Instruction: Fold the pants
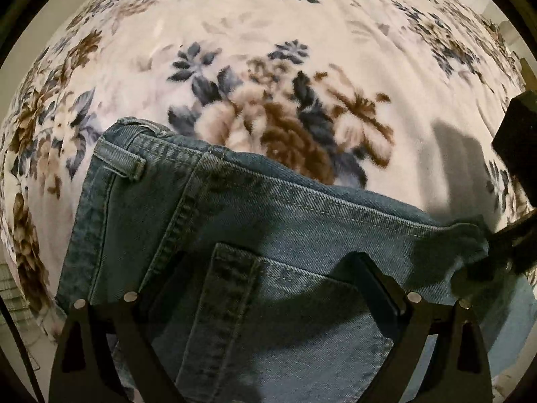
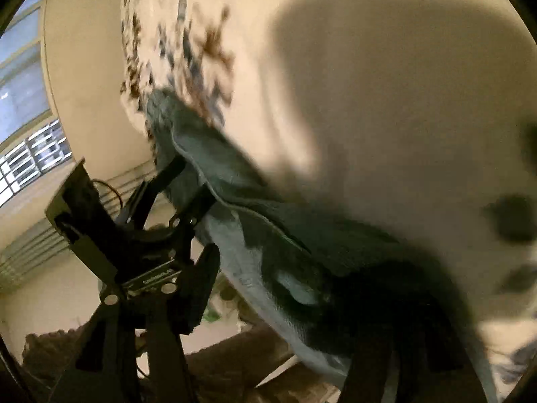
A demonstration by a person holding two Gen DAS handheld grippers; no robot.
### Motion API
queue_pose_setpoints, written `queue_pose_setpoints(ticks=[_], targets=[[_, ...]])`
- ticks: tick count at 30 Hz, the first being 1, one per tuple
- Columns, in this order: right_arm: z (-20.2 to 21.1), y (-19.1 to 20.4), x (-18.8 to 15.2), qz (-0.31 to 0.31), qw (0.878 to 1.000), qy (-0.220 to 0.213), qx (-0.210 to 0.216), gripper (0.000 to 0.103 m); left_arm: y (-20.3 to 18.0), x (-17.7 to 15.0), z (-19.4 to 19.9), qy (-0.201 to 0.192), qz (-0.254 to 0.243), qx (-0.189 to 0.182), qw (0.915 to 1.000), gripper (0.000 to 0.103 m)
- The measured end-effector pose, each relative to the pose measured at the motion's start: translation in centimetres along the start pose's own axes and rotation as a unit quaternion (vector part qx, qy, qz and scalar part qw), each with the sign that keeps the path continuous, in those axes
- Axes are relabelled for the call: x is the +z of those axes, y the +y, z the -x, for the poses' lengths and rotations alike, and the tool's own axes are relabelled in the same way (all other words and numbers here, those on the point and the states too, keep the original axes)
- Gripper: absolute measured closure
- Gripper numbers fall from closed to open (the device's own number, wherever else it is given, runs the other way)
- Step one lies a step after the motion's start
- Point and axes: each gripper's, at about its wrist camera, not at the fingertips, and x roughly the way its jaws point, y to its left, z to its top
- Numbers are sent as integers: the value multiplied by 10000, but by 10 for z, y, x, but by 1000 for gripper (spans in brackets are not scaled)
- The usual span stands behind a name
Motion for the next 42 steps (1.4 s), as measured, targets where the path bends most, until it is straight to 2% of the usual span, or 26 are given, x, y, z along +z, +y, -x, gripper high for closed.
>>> queue_pose_setpoints(ticks=[2, 3, 5, 7, 9, 10, 11, 12, 13, 15, 17, 19, 20, 21, 23, 24, 26, 27, 29, 31, 34, 35, 37, 38, 40, 42], targets=[[5, -8, -1, -375, 9986, -334, 143, 52, 0, -1, 0, -5, -30, 3, 10000, 6], [17, -17, -10, -605, 9959, -659, 105, 75, 0, -2, 0, 0, -38, 5, 10000, 6], [38, -34, -24, -1041, 9863, -1091, 666, 83, 0, -3, -2, -1, -72, -18, 10000, 6], [55, -40, -41, -1187, 9792, -1465, 748, 85, 2, -4, -2, 2, -77, -33, 10000, 6], [79, -45, -55, -1116, 9706, -1912, 942, 85, 3, -5, -1, 8, -67, -37, 10000, 6], [84, -47, -57, -1084, 9696, -1973, 959, 84, 3, -6, -1, 17, -45, -33, 10000, 6], [85, -48, -56, -1004, 9721, -1853, 1034, 84, 4, -7, -1, 31, -21, -36, 10000, 6], [80, -47, -53, -947, 9770, -1597, 1045, 78, 4, -7, -1, 41, -6, -39, 10000, 6], [74, -44, -50, -882, 9819, -1402, 914, 65, 4, -8, -1, 51, 2, -36, 10000, 6], [51, -32, -35, -653, 9929, -928, 363, 44, 5, -9, 0, 60, 3, -36, 10000, 6], [24, -19, -19, -458, 9970, -608, 130, 43, 5, -11, 0, 68, -17, -27, 10000, 6], [3, -9, -6, -199, 9996, -193, 95, 42, 5, -11, 0, 80, -74, -10, 9999, 6], [-2, -1, -4, -36, 9999, -103, -50, 45, 5, -11, 0, 87, -110, -2, 9999, 6], [-6, 8, -2, 107, 9999, -120, -28, 58, 4, -11, 0, 88, -142, 2, 9999, 6], [6, 16, -6, 239, 9986, -429, -176, 70, 3, -11, 0, 85, -179, 2, 9998, 6], [12, 14, -9, 172, 9984, -535, -111, 86, 4, -11, -1, 79, -192, -10, 9998, 6], [23, 2, -19, -97, 9968, -792, 94, 90, 4, -11, 0, 60, -190, -75, 9998, 6], [36, -6, -27, -237, 9943, -1036, 70, 97, 5, -12, 0, 76, -205, -56, 9997, 6], [68, -20, -42, -586, 9832, -1726, 91, 99, 6, -14, 2, 92, -201, -59, 9997, 6], [103, -29, -58, -702, 9731, -2194, 48, 99, 9, -16, 3, 120, -162, -42, 9998, 6], [115, -14, -75, -537, 9749, -2158, 46, 96, 13, -21, 14, 127, 63, -186, 9997, 6], [104, 1, -78, -360, 9784, -2031, -110, 92, 15, -23, 21, 102, 130, -258, 9995, 6], [65, 24, -78, -165, 9864, -1633, -103, 67, 13, -26, 34, -10, 206, -330, 9992, 6], [46, 29, -78, -78, 9905, -1370, 0, 63, 11, -27, 41, -71, 214, -350, 9991, 6], [16, 31, -74, -124, 9920, -1228, -278, 62, 6, -28, 50, -197, 196, -370, 9989, 6], [0, 14, -64, -514, 9846, -1514, -706, 66, -1, -29, 53, -236, 52, -294, 9993, 6]])
